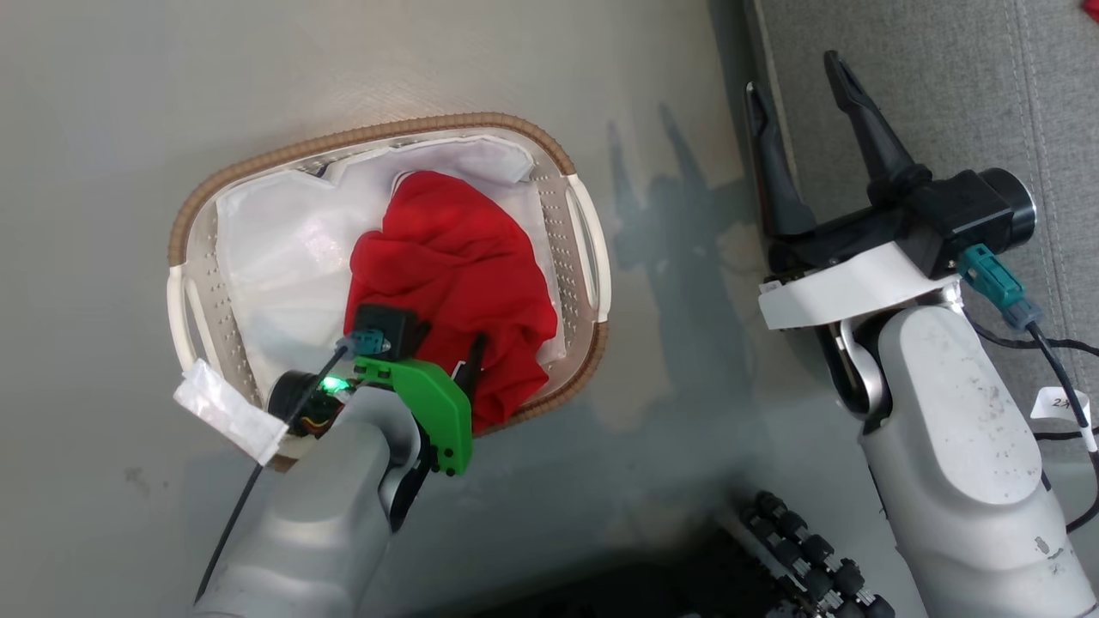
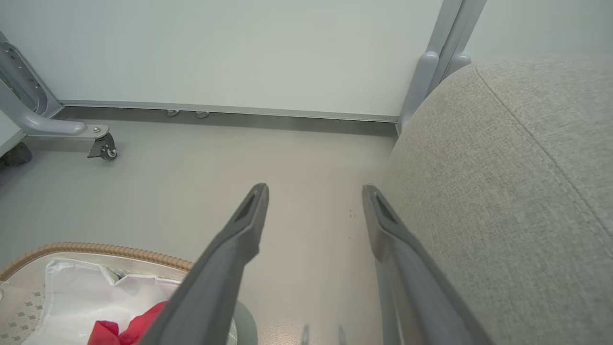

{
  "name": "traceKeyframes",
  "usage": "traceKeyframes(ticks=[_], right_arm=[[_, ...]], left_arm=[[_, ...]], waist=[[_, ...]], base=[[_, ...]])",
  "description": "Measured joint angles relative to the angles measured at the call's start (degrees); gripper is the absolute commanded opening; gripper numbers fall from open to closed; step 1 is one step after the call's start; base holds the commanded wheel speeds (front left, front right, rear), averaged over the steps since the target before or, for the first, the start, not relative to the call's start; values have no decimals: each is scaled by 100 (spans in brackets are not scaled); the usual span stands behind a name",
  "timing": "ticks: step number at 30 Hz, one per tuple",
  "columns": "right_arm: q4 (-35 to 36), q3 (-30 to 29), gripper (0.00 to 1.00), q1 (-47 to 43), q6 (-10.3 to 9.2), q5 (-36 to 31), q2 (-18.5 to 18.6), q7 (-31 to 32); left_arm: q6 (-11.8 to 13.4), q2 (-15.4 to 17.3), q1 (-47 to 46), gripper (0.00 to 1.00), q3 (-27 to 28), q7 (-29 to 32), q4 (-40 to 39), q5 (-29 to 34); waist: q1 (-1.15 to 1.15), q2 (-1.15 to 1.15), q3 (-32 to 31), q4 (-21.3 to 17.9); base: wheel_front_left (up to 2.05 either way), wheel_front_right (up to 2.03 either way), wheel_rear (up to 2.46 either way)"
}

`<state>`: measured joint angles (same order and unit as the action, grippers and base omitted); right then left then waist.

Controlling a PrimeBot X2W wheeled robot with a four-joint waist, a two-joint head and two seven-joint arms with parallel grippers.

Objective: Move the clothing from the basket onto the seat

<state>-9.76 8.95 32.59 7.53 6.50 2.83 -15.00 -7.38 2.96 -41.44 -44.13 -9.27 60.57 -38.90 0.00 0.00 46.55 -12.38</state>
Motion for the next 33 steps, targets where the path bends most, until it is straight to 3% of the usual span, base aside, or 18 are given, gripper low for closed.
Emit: traceKeyframes(ticks=[12, 21, 22, 23, 24, 33], right_arm=[[144, 59, 100, 96, 0, 29, 1, 0], [194, 130, 100, 101, 0, 59, 0, 0], [194, 132, 100, 101, 0, 59, 0, 0], [194, 132, 100, 100, 0, 60, 0, 0], [191, 134, 100, 100, 0, 60, 1, 0], [52, 148, 100, 54, 0, 103, 0, 0]], left_arm=[[0, 311, -520, 100, -860, 599, 137, -748], [-1, 313, -780, 100, -1328, 558, 511, -959], [0, 309, -786, 41, -1355, 559, 541, -978], [-1, 307, -792, 13, -1393, 541, 577, -996], [0, 310, -795, 0, -1463, 460, 603, -994], [-1, 309, -715, 0, -1611, -153, 773, -1138]], waist=[[0, 0, 259, -77], [0, 0, 322, -148], [0, 0, 317, -149], [0, 0, 307, -149], [0, 0, 294, -148], [0, 0, 8, -136]], base=[[0, 0, 0], [0, 0, 0], [0, 0, 0], [0, 0, 0], [0, 0, 0], [0, 0, 0]])
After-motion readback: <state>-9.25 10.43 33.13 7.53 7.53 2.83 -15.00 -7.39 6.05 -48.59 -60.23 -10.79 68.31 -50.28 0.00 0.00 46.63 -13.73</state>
